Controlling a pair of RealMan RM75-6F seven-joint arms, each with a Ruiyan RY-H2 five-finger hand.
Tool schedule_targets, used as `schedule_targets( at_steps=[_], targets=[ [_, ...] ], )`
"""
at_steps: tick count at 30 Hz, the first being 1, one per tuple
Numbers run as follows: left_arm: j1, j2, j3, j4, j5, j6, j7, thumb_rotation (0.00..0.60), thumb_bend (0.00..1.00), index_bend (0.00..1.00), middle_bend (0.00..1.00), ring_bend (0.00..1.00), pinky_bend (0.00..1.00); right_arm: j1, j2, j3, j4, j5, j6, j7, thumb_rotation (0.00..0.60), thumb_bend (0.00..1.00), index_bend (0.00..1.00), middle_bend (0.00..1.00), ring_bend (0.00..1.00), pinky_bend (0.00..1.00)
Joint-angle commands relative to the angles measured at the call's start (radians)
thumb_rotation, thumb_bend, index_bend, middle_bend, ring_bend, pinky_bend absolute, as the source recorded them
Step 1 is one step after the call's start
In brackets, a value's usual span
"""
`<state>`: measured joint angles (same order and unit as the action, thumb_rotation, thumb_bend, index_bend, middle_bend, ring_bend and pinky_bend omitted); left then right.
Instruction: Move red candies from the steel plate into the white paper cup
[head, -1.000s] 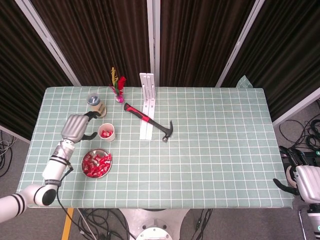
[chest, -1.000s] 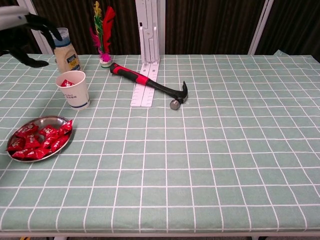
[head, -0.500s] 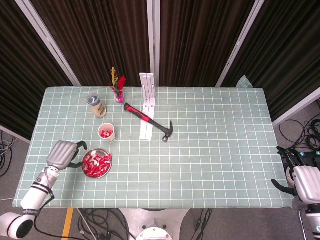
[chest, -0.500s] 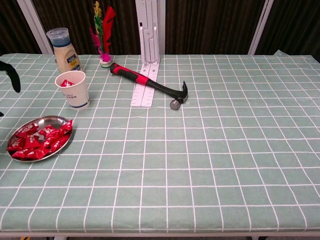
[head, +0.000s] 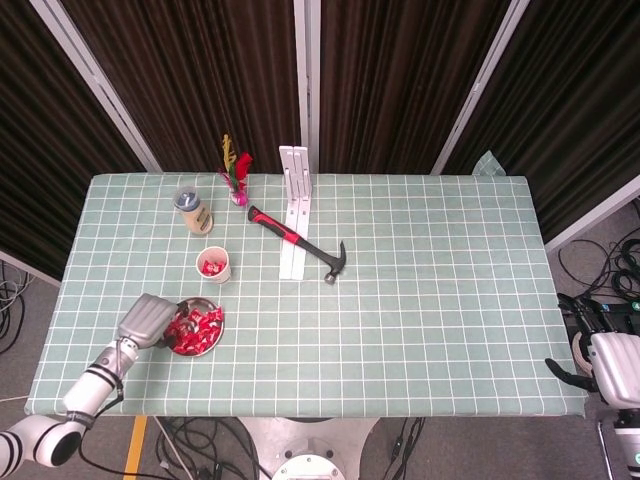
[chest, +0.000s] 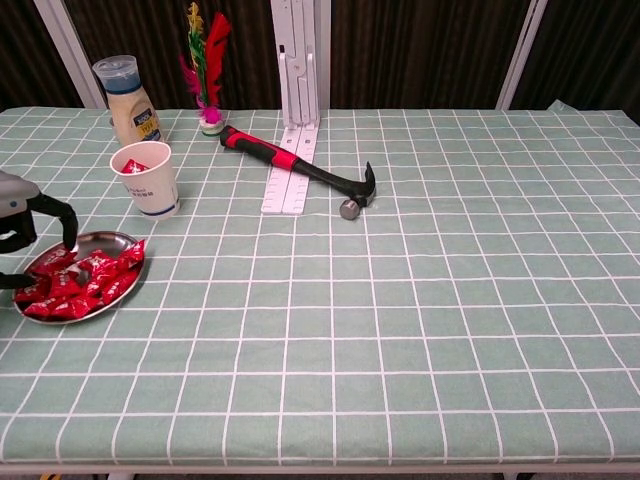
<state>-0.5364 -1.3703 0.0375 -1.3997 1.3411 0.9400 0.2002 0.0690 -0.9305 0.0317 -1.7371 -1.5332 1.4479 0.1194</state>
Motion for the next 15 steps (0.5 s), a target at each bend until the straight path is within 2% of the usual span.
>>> schedule_targets(
  at_steps=[1,15],
  targets=[
    [-0.006,-0.010,-0.003,0.014,0.001,-0.008,0.006,0.600,0.26,0.46,0.99,0.99,1.00,0.000,0.000,0.000,-0.001,0.001,0.000,-0.001,0.600,0.10,0.12,0.23,0.13,0.45],
    [-0.022,-0.051,-0.007,0.051,0.004,-0.042,0.010,0.600,0.26,0.47,0.99,0.99,1.00,0.000,0.002,0.001,-0.004,0.006,-0.003,-0.005,0.600,0.10,0.12,0.23,0.13,0.45]
  ],
)
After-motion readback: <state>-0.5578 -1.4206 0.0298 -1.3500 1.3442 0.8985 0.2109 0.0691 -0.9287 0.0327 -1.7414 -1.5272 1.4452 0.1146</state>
